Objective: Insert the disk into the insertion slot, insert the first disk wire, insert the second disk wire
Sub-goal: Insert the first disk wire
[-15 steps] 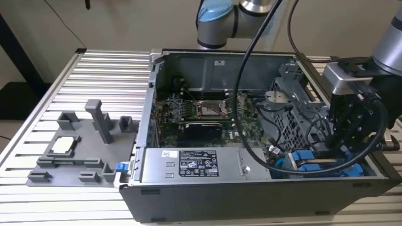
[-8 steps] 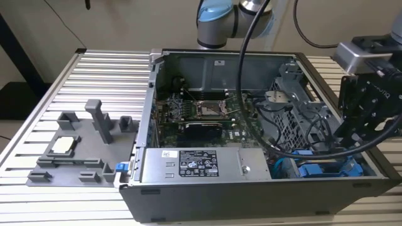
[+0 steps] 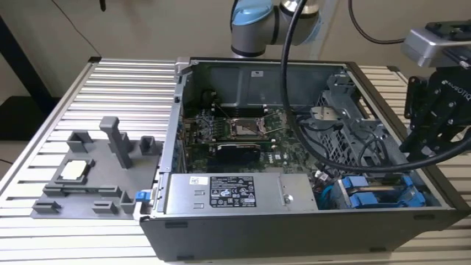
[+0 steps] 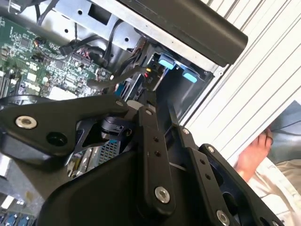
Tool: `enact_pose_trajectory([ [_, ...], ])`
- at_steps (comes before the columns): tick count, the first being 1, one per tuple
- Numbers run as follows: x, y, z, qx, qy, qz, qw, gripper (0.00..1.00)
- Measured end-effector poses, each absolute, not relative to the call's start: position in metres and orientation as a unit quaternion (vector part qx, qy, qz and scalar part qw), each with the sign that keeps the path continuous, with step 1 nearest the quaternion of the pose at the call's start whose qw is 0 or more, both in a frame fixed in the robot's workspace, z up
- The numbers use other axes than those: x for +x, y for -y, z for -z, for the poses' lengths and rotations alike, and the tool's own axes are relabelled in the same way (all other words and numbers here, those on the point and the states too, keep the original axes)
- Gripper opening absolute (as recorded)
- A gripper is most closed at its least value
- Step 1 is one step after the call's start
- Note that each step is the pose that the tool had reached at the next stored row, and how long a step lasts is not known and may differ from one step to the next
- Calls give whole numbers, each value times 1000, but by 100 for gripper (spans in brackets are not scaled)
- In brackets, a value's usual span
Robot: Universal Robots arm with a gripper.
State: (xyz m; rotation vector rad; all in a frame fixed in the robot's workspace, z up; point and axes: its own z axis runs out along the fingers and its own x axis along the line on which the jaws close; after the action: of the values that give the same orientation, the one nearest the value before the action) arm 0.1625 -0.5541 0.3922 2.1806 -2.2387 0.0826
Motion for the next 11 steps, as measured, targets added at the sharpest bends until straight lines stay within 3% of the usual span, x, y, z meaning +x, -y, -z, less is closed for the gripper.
enact_pose_trajectory([
  [2, 163, 554, -392, 697, 717, -20, 1, 26],
  [11, 163, 554, -392, 693, 718, 39, -56, 26],
])
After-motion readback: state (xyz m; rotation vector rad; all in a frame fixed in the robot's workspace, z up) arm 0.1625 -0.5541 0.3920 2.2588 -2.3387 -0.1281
